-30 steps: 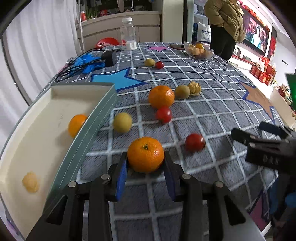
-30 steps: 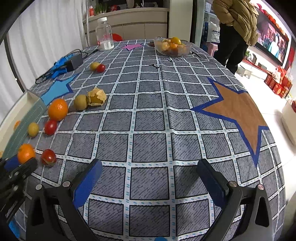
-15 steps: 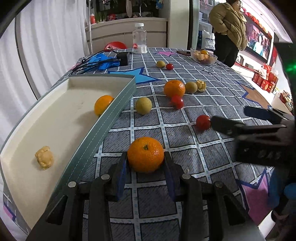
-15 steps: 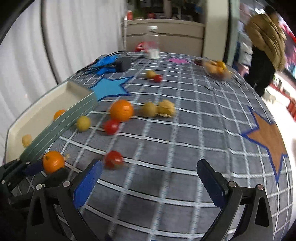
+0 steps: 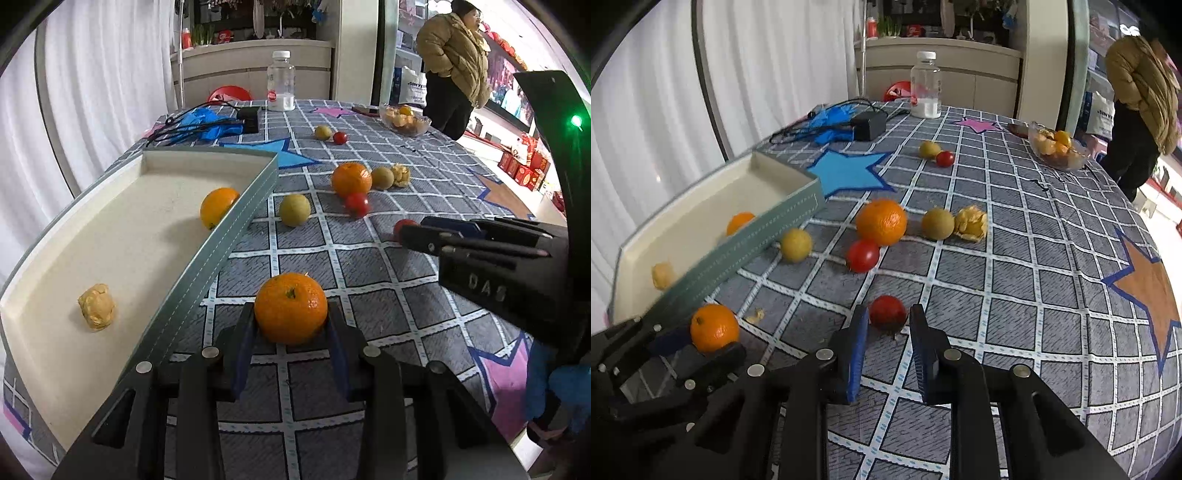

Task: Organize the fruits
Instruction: 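Lift the large orange and carry it over the cream tray with the left gripper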

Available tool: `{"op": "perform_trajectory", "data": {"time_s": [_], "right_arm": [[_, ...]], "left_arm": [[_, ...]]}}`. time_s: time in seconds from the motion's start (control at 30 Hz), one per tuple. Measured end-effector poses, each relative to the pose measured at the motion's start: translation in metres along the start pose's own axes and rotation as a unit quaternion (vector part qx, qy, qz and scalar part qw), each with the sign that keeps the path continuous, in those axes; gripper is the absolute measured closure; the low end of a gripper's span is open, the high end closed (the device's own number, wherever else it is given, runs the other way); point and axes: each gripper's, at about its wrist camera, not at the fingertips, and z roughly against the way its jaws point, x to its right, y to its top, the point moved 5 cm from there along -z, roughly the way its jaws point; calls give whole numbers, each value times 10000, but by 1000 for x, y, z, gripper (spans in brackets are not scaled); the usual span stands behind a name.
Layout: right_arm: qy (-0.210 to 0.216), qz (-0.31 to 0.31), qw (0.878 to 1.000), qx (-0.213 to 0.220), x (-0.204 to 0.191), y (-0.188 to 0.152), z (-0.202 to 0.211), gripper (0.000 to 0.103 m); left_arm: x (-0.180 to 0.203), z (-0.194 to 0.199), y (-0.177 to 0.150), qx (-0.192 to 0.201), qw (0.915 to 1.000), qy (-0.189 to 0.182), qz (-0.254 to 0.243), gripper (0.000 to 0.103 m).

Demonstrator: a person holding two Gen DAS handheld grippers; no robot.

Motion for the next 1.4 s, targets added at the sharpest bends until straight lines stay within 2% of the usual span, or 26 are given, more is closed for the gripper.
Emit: {"op": "perform_trajectory", "data": {"time_s": [0.3, 0.57, 0.97, 1.4], "right_arm": [[253, -114, 9996, 40, -8, 12, 9, 79], [525, 69, 9985, 140, -43, 32, 11, 78], [861, 449, 9952, 81, -104, 54, -4, 78], [917, 619, 9939, 33, -125, 58, -10, 78]], "left_arm": [[-14, 23, 16, 317, 9995, -38, 63, 63], [-58, 35, 29, 538, 9975, 329, 311, 63], [-120, 34, 24, 543, 9928, 721, 785, 63], [-140, 31, 19, 522, 9906, 816, 967, 63]]}}
